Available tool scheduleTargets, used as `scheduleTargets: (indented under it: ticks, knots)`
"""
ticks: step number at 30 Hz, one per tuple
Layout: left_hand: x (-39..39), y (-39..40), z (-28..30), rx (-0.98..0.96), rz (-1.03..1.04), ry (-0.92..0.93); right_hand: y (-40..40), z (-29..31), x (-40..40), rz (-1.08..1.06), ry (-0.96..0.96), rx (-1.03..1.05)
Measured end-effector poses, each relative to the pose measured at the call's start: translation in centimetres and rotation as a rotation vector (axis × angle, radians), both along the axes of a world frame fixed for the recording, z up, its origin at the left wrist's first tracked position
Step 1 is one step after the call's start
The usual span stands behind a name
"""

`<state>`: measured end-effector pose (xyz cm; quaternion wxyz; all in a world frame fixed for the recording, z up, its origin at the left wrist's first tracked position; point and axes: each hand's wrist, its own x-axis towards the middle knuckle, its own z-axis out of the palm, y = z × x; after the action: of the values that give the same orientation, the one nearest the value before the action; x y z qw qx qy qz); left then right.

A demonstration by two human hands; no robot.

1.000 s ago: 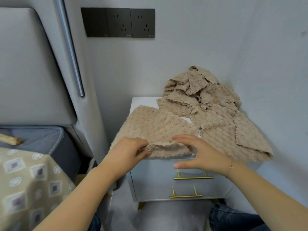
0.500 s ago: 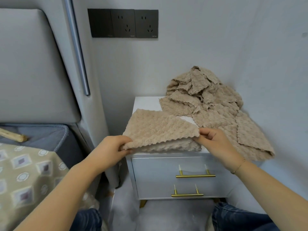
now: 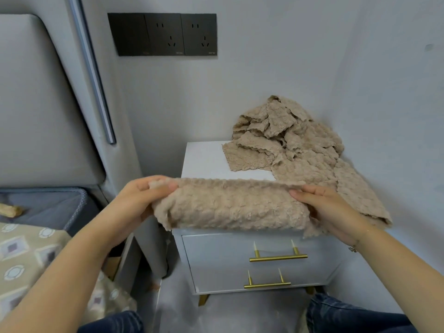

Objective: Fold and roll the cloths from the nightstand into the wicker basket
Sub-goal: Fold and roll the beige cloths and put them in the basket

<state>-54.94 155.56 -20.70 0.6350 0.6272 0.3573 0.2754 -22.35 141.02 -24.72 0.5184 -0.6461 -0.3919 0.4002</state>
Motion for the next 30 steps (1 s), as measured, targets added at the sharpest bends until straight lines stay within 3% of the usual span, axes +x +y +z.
scheduleTargets:
  ticks: [2,5,8,11,14,25,30]
  knots:
    - [1.8,1.6,-0.9,-0.073,0.138,0.015,0.6,-0.2,0.1,-0.046,-0.062,-0.022]
    - [3.6,3.5,-3.0,-0.102,0.26,0.122,2.1,-0.4,-0.3,-0.152,-0.358,-0.026]
    - [3.9,4.3,-4.1,-0.129,0.248,0.244,3.4,-1.0,-0.7,-0.178,-0.578,-0.001]
    - [4.0,4.4,-4.7,-0.021,0.199,0.386,4.0,-1.5,-0.7,-0.175,-0.697,0.015]
    - [4.1,4.3,-5.2,0.115,0.291,0.481,4.3,-1.8,-1.0,-0.158,-0.88,0.013]
    - [4.4,5.6,-6.3,0.082,0.393,0.401,6.5,-1.9,-0.9,-0.17,-1.054,-0.228]
    - [4.2,5.9,-6.3,-0.207,0.328,0.345,3.5,1.0,-2.0,-0.191,-1.184,-0.382]
